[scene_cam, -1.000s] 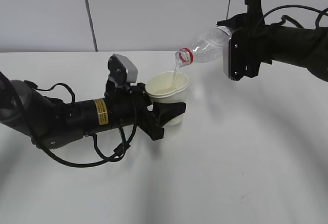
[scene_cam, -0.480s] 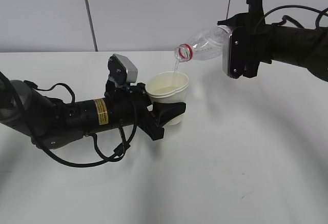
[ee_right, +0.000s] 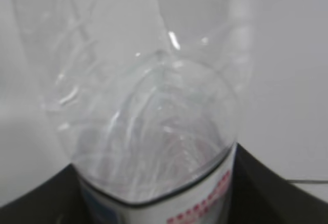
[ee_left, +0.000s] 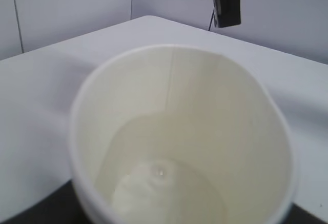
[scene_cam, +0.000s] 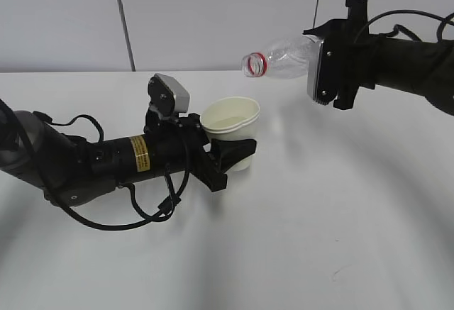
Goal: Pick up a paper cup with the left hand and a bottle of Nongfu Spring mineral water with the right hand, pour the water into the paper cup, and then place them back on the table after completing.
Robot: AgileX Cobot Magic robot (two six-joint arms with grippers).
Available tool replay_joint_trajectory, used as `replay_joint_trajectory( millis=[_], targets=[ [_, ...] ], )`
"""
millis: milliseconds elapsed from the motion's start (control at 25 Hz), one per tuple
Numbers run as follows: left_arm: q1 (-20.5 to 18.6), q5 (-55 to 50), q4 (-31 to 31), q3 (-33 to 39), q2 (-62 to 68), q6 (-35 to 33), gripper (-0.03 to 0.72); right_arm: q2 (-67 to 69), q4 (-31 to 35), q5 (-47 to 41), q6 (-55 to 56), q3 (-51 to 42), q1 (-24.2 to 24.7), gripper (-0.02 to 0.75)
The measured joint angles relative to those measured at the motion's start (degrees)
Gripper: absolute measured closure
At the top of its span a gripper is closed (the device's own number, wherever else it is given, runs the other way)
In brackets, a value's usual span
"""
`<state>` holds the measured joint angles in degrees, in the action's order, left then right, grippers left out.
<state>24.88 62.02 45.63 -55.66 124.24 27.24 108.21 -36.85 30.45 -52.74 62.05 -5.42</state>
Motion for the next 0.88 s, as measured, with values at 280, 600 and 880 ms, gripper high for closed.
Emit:
replay_joint_trajectory(
  millis=[280, 600, 880],
  targets=[
    [0.00, -0.79, -1.16, 0.00, 0.00, 0.00, 0.313, 0.00, 14.33, -1.75, 1.88, 0.08, 0.00, 0.330],
    [0.00, -0.88, -1.66, 0.00, 0.00, 0.00, 0.313, 0.00, 25.60, -7.19, 7.71, -0.02, 0.00, 0.330],
    [0.00, -0.88, -2.55, 0.00, 0.00, 0.06, 0.313, 0.00, 28.29, -8.88, 19.45, -0.02, 0.00, 0.330]
  ],
)
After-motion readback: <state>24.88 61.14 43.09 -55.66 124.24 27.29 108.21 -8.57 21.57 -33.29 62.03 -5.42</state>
